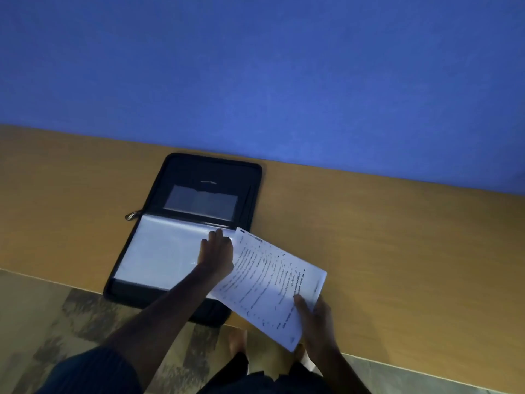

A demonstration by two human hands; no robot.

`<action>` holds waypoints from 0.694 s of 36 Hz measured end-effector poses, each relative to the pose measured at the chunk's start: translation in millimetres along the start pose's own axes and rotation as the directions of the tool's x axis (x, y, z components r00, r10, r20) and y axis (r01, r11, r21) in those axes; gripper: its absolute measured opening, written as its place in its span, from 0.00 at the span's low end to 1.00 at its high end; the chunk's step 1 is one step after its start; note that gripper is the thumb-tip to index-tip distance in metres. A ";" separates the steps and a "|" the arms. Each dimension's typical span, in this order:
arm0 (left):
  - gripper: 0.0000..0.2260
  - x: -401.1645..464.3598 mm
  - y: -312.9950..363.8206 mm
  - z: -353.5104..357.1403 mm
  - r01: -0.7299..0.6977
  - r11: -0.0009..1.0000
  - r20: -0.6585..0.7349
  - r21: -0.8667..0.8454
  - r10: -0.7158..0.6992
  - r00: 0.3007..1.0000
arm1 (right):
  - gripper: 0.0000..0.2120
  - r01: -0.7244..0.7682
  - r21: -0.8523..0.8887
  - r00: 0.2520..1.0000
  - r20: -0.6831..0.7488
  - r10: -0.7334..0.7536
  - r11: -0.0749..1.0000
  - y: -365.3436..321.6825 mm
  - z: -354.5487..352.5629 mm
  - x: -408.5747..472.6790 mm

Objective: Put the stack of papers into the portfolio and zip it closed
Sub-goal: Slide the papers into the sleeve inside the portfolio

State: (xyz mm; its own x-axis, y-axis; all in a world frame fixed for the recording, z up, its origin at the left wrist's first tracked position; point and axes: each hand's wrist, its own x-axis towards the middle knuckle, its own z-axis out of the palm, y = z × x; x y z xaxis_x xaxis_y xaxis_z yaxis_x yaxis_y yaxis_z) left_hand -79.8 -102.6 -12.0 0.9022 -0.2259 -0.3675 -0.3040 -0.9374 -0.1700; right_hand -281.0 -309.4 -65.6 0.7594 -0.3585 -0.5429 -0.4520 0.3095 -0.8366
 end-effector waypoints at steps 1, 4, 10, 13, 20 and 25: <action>0.13 4.3 -1.8 -0.5 -0.009 1.000 0.003 0.000 0.009 1.000 | 0.09 0.000 -0.002 1.000 -0.002 0.000 1.000 0.2 -0.4 0.7; 0.16 15.4 -8.2 -4.9 -0.020 0.999 0.011 -0.033 0.021 1.000 | 0.08 -0.003 0.023 1.000 -0.003 0.003 1.000 -0.7 -1.6 2.9; 0.16 29.9 -19.4 -15.8 -0.036 0.987 -0.001 -0.156 0.036 0.999 | 0.08 0.012 -0.019 1.000 0.027 -0.012 1.000 -8.8 -2.5 5.9; 0.15 35.5 -22.4 -21.6 -0.058 0.980 -0.012 -0.190 0.057 0.998 | 0.08 0.014 -0.031 1.000 0.012 -0.013 0.999 -13.5 -2.2 8.9; 0.13 45.5 -26.8 -28.5 -0.118 0.969 -0.009 -0.216 0.119 0.993 | 0.09 0.012 -0.073 0.998 0.064 -0.007 0.997 -17.6 -3.6 16.8; 0.12 42.7 -25.3 -25.3 -0.147 0.973 -0.029 -0.179 0.144 0.989 | 0.10 -0.002 -0.048 0.996 0.087 0.006 0.999 -23.8 -0.9 23.4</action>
State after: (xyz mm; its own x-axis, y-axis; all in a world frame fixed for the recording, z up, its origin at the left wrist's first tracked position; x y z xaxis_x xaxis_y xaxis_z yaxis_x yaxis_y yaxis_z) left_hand -25.8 -95.2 -0.3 0.8576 -0.3658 -0.3617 -0.3732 -0.9263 0.0520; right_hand -252.9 -326.0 -58.5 0.7947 -0.2784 -0.5394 -0.4754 0.2671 -0.8382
